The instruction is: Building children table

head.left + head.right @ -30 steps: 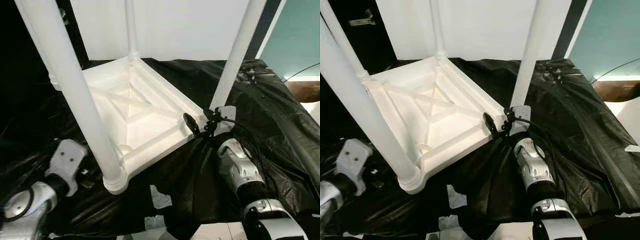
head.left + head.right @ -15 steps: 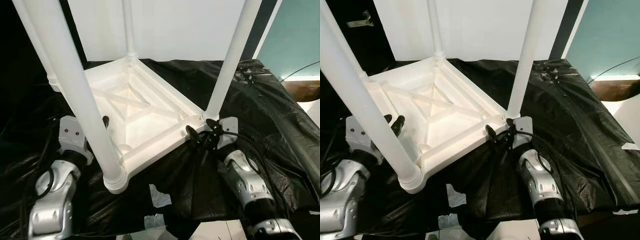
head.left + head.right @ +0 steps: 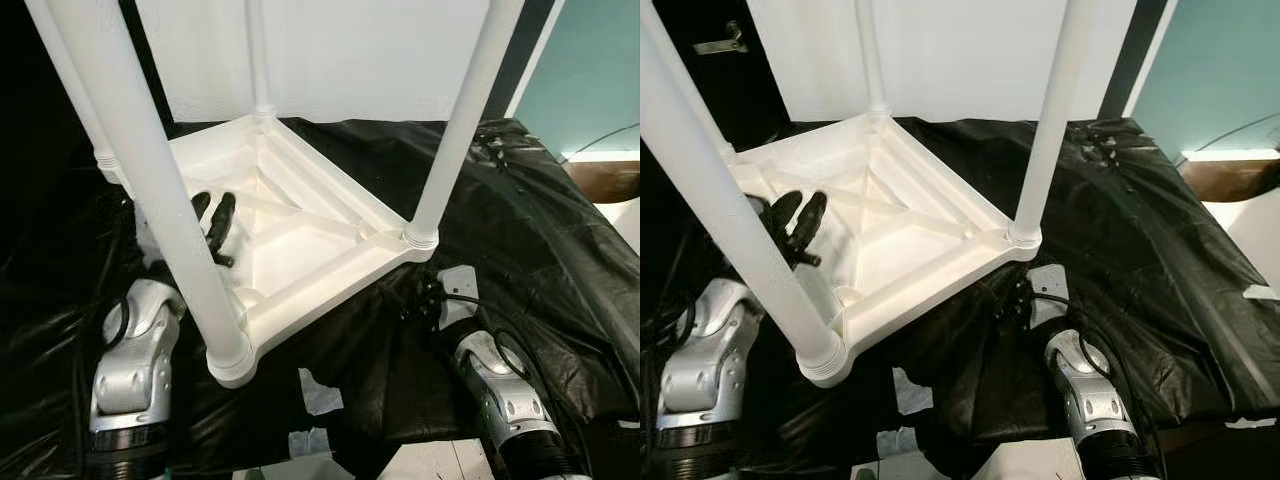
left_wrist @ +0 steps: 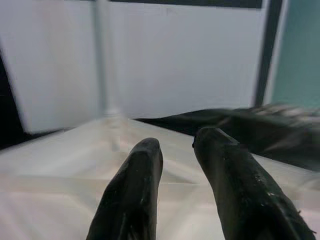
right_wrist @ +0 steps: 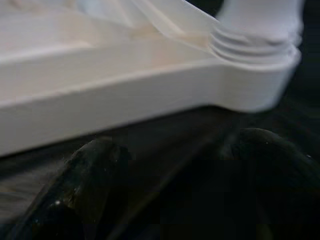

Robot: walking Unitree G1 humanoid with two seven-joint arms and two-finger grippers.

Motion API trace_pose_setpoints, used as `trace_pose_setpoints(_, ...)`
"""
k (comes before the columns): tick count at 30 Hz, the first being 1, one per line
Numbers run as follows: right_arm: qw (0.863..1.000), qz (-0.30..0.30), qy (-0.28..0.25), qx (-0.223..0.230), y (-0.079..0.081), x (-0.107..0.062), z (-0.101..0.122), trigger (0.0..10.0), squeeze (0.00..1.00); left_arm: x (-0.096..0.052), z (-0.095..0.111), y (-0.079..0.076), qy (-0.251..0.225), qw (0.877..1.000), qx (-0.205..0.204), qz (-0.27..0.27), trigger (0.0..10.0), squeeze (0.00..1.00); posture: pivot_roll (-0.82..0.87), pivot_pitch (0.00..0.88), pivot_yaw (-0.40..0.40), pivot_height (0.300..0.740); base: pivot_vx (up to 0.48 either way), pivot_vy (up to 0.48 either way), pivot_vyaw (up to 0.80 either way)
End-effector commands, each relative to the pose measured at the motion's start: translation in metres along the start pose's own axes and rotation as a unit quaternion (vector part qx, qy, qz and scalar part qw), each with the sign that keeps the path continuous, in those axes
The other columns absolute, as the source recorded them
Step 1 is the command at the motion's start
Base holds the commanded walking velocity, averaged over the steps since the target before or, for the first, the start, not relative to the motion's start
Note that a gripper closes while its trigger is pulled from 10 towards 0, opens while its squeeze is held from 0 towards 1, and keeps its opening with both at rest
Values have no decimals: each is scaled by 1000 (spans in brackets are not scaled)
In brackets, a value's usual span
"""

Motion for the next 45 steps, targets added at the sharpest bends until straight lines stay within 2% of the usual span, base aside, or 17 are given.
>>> trace_pose_setpoints(1,1000,-5,9,-4,-1,3,1,10000,0,0,-1,-13,0,998,-26,-56,10000,0,82,37,-23,740,0,0,0)
trace_pose_setpoints(5,1000,-10,17,-10,0,9,3,10000,0,-5,-1,-32,-3,991,-73,-116,10000,0,80,38,-26,740,0,0,0)
trace_pose_setpoints(7,1000,-10,18,-12,0,9,4,10000,0,-6,-2,-34,-1,990,-77,-121,10000,0,80,38,-26,740,0,0,0)
trace_pose_setpoints(10,999,-13,23,-26,1,17,6,10000,0,-12,-2,-49,10,978,-118,-170,10000,0,88,37,-31,740,0,0,0)
trace_pose_setpoints(12,999,-13,24,-27,2,18,7,10000,0,-12,-3,-50,13,977,-121,-172,10000,0,88,37,-31,740,0,0,0)
trace_pose_setpoints(14,999,-13,23,-30,1,24,11,10000,0,-15,3,-57,3,976,-116,-185,10000,0,93,36,-35,740,0,0,0)
trace_pose_setpoints(17,999,-13,24,-31,1,27,13,10000,0,-17,6,-61,-2,976,-111,-188,10000,0,94,37,-36,740,0,0,0)
trace_pose_setpoints(22,999,-13,27,-35,-5,37,19,10000,0,-22,9,-78,9,967,-112,-227,10000,0,107,36,-42,740,0,0,0)
trace_pose_setpoints(28,998,18,23,-55,-11,50,29,10000,0,-27,7,-99,27,957,-107,-268,10000,0,110,33,-39,740,0,0,0)
trace_pose_setpoints(30,998,25,22,-56,-11,52,30,10000,0,-27,5,-102,29,956,-108,-270,10000,0,110,33,-37,740,0,0,0)
trace_pose_setpoints(34,996,58,20,-61,-10,60,35,10000,0,-21,-3,-107,39,963,-83,-252,10000,0,108,31,-29,740,0,0,0)
trace_pose_setpoints(38,996,61,24,-66,-10,65,39,10000,0,-17,-6,-112,41,965,-70,-248,10000,0,108,32,-28,740,0,0,0)
trace_pose_setpoints(45,993,101,17,-55,6,76,44,10000,0,-8,-17,-125,57,967,-57,-244,10000,0,110,32,-23,740,0,0,0)
Point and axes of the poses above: a point about 5 cm out from each wrist's last joint towards the gripper, its own x axis pointing out of the wrist towards the gripper, its own z axis along the axis of the wrist's last joint, y = z × x, the point moved 1 cm from there along x, pointing out of the wrist towards the gripper, and after that the axes turned 4 degrees about -x, right-handed, at the moved point
